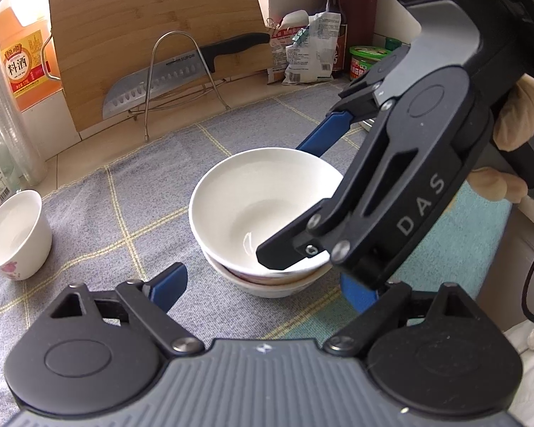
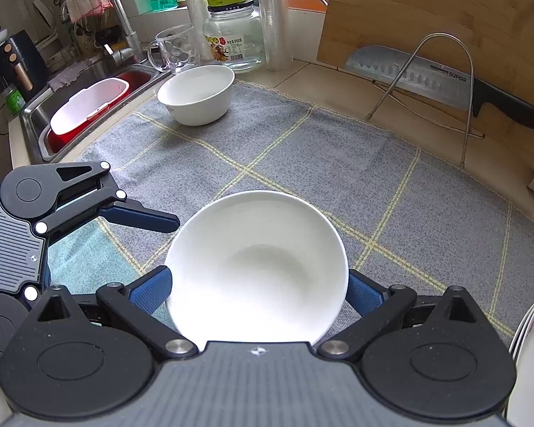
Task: Organize plates and bowls
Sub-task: 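Open the right tool and withdraw it from the bowls, then grasp the rim of the plain white bowl with the right tool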
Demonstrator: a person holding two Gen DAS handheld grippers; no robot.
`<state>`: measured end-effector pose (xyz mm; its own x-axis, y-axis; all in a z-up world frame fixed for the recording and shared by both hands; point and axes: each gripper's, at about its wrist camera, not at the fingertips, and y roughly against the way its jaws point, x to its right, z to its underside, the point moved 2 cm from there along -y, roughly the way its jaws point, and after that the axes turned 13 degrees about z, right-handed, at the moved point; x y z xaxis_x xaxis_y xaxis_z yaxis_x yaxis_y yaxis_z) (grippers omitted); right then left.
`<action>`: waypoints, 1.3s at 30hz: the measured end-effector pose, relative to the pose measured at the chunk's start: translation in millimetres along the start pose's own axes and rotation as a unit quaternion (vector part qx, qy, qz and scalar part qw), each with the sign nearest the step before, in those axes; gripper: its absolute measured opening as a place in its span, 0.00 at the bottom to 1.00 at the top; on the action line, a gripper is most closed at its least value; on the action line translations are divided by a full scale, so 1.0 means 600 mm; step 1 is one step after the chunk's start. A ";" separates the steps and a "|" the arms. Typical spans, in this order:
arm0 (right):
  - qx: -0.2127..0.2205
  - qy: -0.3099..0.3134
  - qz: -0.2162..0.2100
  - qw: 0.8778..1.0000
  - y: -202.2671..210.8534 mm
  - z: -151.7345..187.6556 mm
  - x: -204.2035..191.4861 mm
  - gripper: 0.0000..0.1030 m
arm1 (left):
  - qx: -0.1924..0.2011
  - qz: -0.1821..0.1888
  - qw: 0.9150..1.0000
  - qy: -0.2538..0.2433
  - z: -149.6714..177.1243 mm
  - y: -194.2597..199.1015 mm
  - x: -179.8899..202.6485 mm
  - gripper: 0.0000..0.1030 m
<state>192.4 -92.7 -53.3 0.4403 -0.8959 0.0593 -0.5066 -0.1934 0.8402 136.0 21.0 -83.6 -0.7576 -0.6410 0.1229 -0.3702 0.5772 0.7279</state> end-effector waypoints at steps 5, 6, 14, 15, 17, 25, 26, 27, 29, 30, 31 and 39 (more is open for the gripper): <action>0.015 -0.001 0.006 1.000 0.015 -0.009 0.011 1.00 | 0.008 -0.001 1.000 0.009 0.009 0.025 -0.008 0.90; 0.019 -0.002 0.005 1.000 0.019 -0.013 0.014 1.00 | 0.010 0.000 1.000 0.012 0.012 0.032 -0.011 0.90; 0.046 0.008 0.009 0.999 0.027 -0.055 0.011 1.00 | 0.028 -0.046 0.997 0.053 0.040 0.082 -0.074 0.94; 0.047 0.009 0.009 0.999 0.025 -0.062 0.009 1.00 | 0.030 -0.057 0.996 0.061 0.043 0.085 -0.085 0.94; 0.049 0.012 0.007 0.999 0.020 -0.073 0.004 1.00 | 0.039 -0.086 0.992 0.085 0.049 0.089 -0.116 0.94; 0.046 0.030 0.002 0.998 -0.014 -0.125 -0.030 1.00 | 0.066 -0.182 0.972 0.132 0.072 0.079 -0.236 0.95; 0.046 0.032 0.003 0.998 -0.018 -0.133 -0.034 1.00 | 0.062 -0.187 0.971 0.135 0.074 0.072 -0.248 0.95; 0.045 0.033 0.004 0.998 -0.023 -0.141 -0.038 1.00 | 0.060 -0.189 0.970 0.141 0.078 0.065 -0.265 0.95; 0.044 0.033 0.008 0.998 -0.032 -0.156 -0.045 1.00 | 0.053 -0.188 0.968 0.155 0.086 0.053 -0.288 0.95; 0.043 0.034 0.009 0.998 -0.036 -0.162 -0.049 1.00 | 0.053 -0.184 0.968 0.160 0.089 0.048 -0.298 0.95; 0.042 0.035 0.011 0.998 -0.041 -0.169 -0.053 1.00 | 0.053 -0.181 0.968 0.163 0.092 0.043 -0.307 0.95; 0.027 0.050 0.016 0.998 -0.075 -0.212 -0.082 1.00 | 0.068 -0.160 0.970 0.171 0.104 0.023 -0.344 0.99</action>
<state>287.9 11.2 -25.7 0.4941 -0.8579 0.1409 -0.5596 -0.1898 0.8068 253.8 193.1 -140.9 -0.3781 -0.9151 0.1399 -0.6414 0.3679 0.6733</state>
